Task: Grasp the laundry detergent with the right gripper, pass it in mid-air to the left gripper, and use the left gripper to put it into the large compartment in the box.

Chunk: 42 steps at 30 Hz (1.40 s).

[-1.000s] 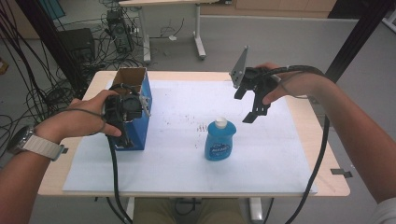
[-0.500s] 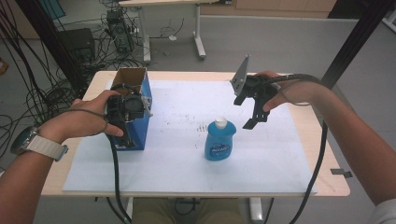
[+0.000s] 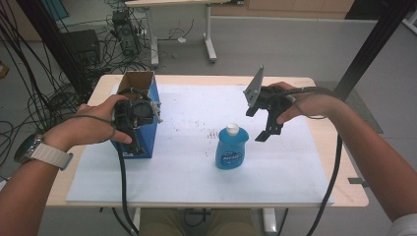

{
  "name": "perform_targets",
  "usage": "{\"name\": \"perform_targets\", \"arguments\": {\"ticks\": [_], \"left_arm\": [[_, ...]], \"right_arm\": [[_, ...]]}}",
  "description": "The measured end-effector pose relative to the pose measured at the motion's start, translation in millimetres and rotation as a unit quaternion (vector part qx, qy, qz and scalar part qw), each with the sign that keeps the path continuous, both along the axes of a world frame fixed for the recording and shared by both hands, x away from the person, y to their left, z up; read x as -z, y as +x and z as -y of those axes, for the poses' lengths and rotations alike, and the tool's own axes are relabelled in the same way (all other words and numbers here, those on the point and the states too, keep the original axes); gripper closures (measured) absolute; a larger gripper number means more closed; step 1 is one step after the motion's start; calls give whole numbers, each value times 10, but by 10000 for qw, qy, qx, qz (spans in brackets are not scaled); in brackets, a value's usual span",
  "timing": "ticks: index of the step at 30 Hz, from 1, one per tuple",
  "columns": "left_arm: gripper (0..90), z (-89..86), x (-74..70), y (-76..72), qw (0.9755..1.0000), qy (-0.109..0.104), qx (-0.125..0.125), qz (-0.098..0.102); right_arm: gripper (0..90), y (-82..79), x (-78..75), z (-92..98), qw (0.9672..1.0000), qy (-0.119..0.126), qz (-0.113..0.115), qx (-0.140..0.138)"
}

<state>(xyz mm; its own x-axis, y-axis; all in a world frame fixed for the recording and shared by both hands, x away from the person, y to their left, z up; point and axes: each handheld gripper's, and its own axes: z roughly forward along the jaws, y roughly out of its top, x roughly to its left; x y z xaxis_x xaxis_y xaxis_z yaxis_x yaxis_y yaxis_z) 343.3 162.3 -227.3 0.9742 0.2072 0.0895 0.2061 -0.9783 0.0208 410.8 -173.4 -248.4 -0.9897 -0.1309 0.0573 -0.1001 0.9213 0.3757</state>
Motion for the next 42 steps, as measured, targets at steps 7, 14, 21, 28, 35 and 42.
{"name": "perform_targets", "arguments": {"ticks": [7, 14, 21, 28, 35, 42], "left_arm": [[121, 8, 6, 3, 10000, -17, -16, 12], [121, 18, 14, 11, 10000, -19, -10, 15], [121, 25, 16, 8, 10000, -31, -37, 20], [122, 20, 28, 10, 9999, -84, -37, 58], [122, 30, 37, 13, 10000, -60, -23, 36], [123, 40, 61, 16, 9999, -89, -49, 8]], "right_arm": [[55, 0, 63, 10, 9999, 86, -56, -14], [55, 10, 132, 17, 9998, 178, -95, -6], [55, 21, 199, 10, 9996, 255, -130, -13], [56, 35, 255, 29, 9993, 350, -160, -25], [58, 51, 313, 40, 9987, 465, -175, -58], [58, 73, 419, 14, 9981, 580, -220, -66]]}}
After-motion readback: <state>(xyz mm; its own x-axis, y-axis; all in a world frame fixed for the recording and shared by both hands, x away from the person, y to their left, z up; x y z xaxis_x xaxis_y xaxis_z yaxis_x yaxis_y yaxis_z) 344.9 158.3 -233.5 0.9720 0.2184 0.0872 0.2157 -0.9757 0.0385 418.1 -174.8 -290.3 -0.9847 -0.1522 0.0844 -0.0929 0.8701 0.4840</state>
